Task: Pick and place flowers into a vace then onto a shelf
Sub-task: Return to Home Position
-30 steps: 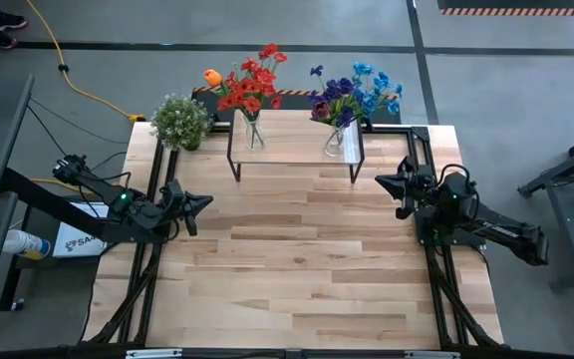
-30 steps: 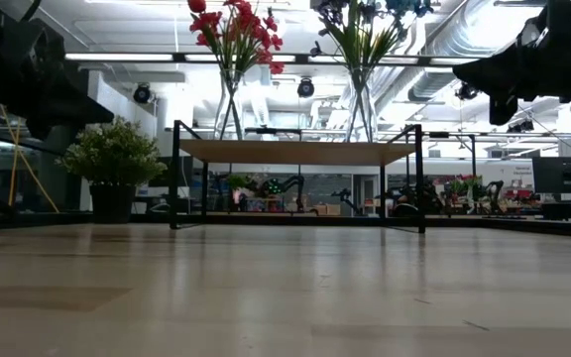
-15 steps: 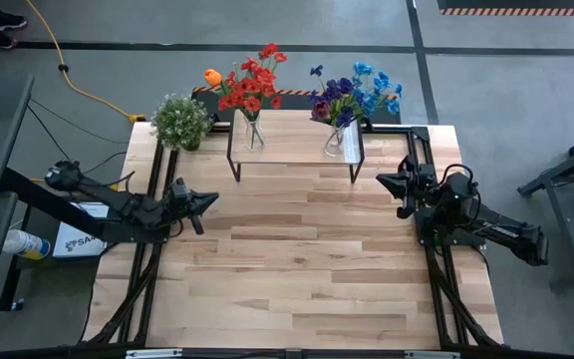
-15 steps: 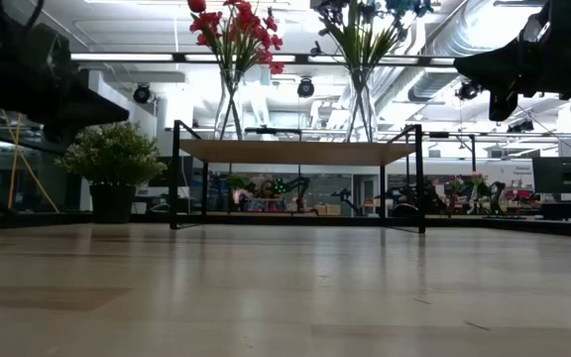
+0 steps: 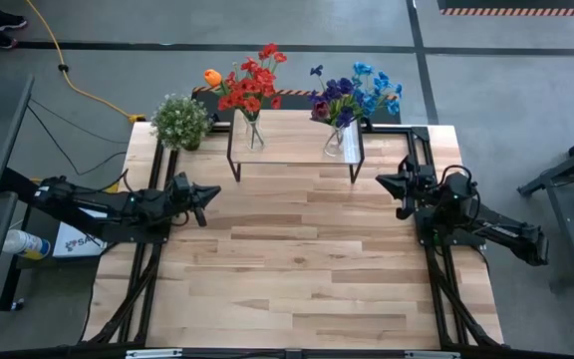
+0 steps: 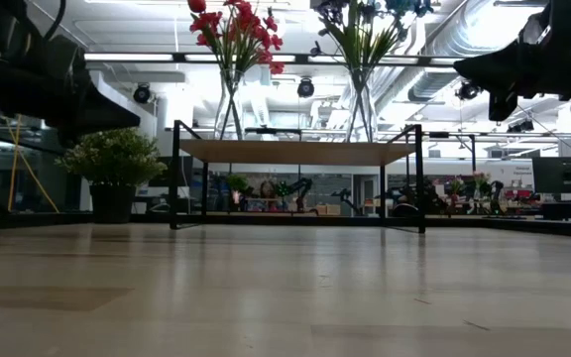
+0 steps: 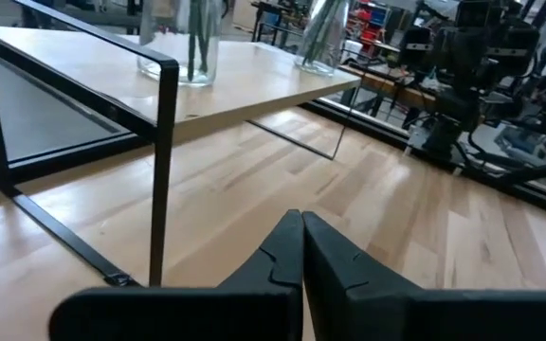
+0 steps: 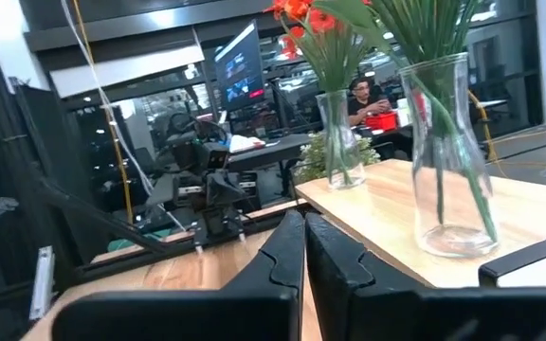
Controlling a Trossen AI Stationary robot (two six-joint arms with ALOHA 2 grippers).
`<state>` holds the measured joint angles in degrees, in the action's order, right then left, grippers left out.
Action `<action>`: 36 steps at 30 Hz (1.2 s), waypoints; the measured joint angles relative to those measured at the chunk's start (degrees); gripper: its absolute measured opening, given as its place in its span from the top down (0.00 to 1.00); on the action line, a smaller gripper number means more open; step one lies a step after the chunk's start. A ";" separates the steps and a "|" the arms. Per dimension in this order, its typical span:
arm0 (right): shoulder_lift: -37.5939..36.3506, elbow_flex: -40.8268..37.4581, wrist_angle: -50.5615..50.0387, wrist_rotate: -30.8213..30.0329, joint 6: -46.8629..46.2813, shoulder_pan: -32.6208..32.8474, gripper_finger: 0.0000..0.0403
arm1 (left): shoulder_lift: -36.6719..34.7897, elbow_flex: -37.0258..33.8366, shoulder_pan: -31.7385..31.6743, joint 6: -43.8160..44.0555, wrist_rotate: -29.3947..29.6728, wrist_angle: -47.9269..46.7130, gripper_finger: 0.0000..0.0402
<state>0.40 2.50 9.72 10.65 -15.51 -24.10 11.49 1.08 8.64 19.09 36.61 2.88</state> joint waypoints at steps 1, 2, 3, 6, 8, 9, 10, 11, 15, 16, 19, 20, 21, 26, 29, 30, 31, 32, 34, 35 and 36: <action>0.00 0.00 0.01 -0.60 0.38 0.00 0.98 | -0.02 -0.02 -0.02 -0.01 0.10 0.02 0.91; 0.00 0.00 0.05 -1.35 0.51 0.00 0.98 | -0.18 -0.02 -0.02 -0.02 0.19 0.06 0.91; -0.02 0.00 0.20 -1.99 0.57 0.00 0.98 | -0.51 -0.02 -0.02 -0.16 0.21 0.17 0.91; -0.04 0.00 1.83 -2.02 1.37 0.00 0.98 | -1.35 0.01 -0.02 -1.77 0.26 0.38 0.90; -0.04 0.00 4.15 -1.13 1.92 0.00 0.98 | -2.27 0.53 -0.02 -3.07 0.27 -0.21 0.89; -0.04 0.02 5.09 -0.83 2.18 0.00 0.98 | -2.62 0.94 -0.02 -3.79 0.29 -0.09 0.89; -0.04 0.02 5.61 -0.74 2.42 0.00 0.98 | -2.95 1.36 -0.02 -4.44 0.37 0.10 0.88; -0.04 0.04 5.78 -0.71 2.49 0.00 0.98 | -3.28 1.60 -0.02 -5.20 0.42 0.14 0.88; -0.04 0.04 5.81 -0.50 2.54 0.00 0.99 | -3.99 2.77 -0.01 -5.62 0.43 -3.61 0.88; -0.04 0.04 5.79 -0.40 2.59 0.00 0.99 | -4.26 3.08 -0.02 -5.10 0.43 -5.14 0.88; -0.04 0.04 5.86 -0.16 2.71 0.00 0.99 | -5.27 3.48 0.00 -3.31 0.41 -8.65 0.88; -0.04 0.04 5.91 0.12 2.71 0.00 0.99 | -5.91 3.52 -0.01 -2.89 0.41 -9.57 0.88; -0.04 0.04 5.90 0.56 2.73 0.00 0.99 | -6.63 3.54 0.00 -2.42 0.42 -10.74 0.88; -0.04 0.04 5.32 3.02 3.45 -0.02 0.98 | -9.96 3.76 0.00 -1.91 0.32 -13.35 0.88; -0.04 0.04 3.57 2.76 4.00 0.00 0.98 | -10.96 3.76 -0.01 -3.46 0.45 -13.40 0.88; -0.04 0.04 2.41 2.38 4.02 -0.01 0.98 | -10.96 3.76 0.00 -3.75 0.45 -13.41 0.88; -0.04 0.04 1.24 1.78 4.01 0.00 0.98 | -10.95 3.76 0.00 -3.83 0.45 -13.43 0.88; -0.04 0.04 0.28 0.78 4.05 0.00 0.98 | -10.93 3.76 -0.02 -3.85 0.45 -13.45 0.88; -0.04 0.04 -0.48 -2.46 4.61 0.00 0.98 | -10.93 3.76 -0.02 -4.20 0.51 -13.47 0.88; -0.04 0.04 -0.49 -4.15 5.19 -0.02 0.98 | -10.93 3.76 -0.02 -4.35 0.67 -13.49 0.88; -0.04 0.04 -0.49 -5.47 5.71 -0.02 0.98 | -10.91 3.76 0.00 -4.41 1.08 -13.52 0.88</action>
<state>0.36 2.55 9.23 5.18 -9.80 -24.11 0.58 4.84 8.64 14.68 37.69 -10.65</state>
